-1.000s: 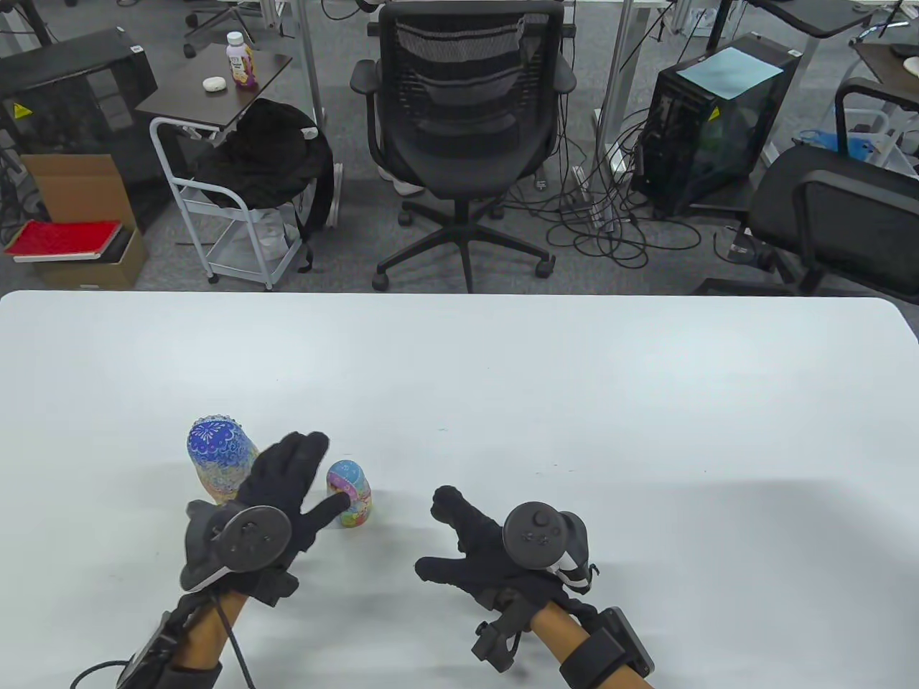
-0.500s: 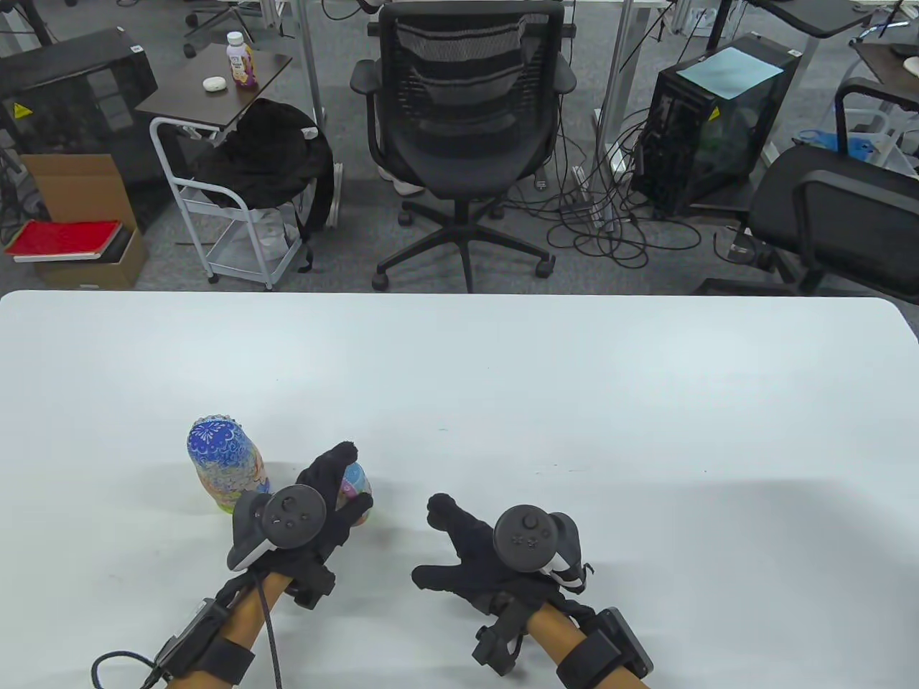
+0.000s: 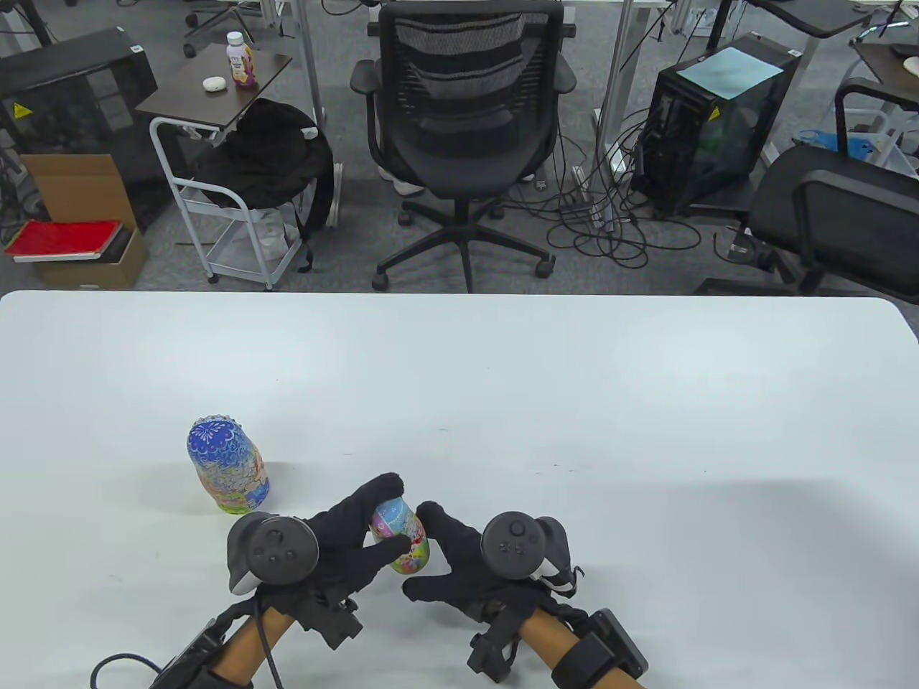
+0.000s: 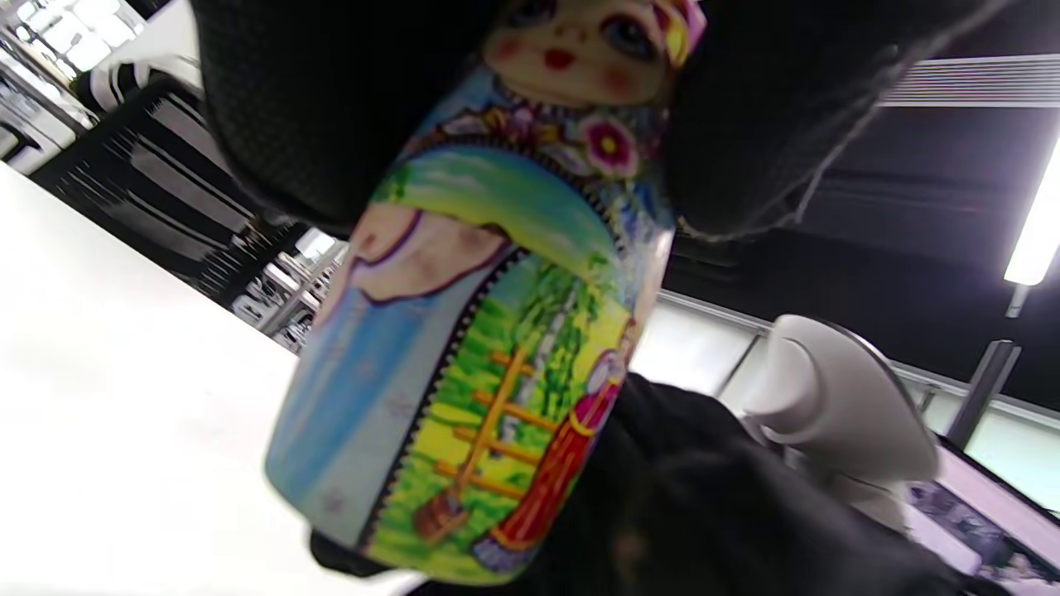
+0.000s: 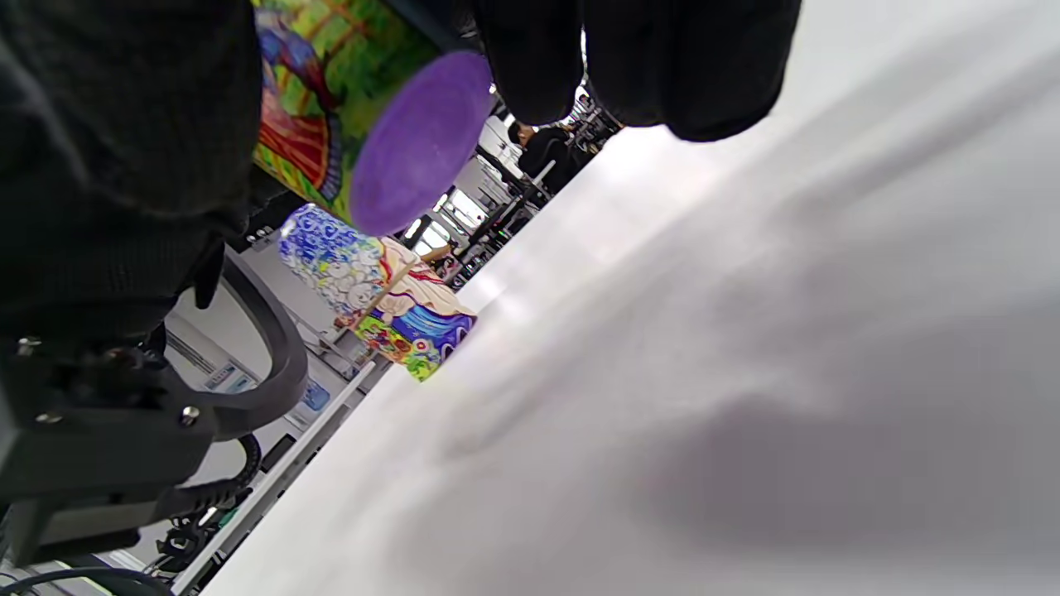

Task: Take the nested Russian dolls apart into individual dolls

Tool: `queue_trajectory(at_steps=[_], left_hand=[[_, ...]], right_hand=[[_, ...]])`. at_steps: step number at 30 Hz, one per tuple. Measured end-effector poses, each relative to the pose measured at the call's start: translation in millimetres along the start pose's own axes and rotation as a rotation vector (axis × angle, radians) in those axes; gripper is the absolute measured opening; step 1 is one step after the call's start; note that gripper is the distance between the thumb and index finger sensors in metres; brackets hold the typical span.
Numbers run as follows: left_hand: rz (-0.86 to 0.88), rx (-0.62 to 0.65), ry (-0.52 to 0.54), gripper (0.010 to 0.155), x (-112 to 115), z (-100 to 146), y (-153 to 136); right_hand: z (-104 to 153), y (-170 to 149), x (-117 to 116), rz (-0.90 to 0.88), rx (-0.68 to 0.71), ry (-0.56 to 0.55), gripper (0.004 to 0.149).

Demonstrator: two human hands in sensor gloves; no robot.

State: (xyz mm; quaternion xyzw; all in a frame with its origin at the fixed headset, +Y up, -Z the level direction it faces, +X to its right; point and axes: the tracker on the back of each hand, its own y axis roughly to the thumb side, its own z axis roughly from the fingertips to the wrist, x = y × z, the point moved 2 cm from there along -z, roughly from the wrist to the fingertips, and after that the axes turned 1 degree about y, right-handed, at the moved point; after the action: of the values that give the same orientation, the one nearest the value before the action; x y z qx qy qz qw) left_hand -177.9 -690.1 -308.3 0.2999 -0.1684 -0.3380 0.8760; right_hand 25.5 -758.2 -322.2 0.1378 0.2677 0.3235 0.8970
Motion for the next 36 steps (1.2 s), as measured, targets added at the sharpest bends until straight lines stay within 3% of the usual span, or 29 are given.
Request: queue_trajectory(at_steps=[5, 16, 25, 30, 36], left_hand=[[0.014, 0.058, -0.063, 0.075, 5, 2, 13], [0.145, 0.113, -0.094, 0.075, -10, 3, 16], [0.137, 0.125, 0.052, 0.075, -58, 20, 19], [-0.064, 0.037, 0.072, 0.075, -80, 24, 13], [-0.422, -0.215, -0.171, 0.077, -62, 22, -29]], right_hand=[[1, 4, -4, -0.051, 0.044, -0.002, 0.097], [-1, 7, -4, -0.188, 0.114, 0.07, 0.095], [0, 5, -2, -0.112, 0.111, 0.059, 0.094], [1, 1, 2, -0.111, 0.104, 0.037, 0.094], [3, -1, 9, -0.095, 0.105, -0.005, 0.094]])
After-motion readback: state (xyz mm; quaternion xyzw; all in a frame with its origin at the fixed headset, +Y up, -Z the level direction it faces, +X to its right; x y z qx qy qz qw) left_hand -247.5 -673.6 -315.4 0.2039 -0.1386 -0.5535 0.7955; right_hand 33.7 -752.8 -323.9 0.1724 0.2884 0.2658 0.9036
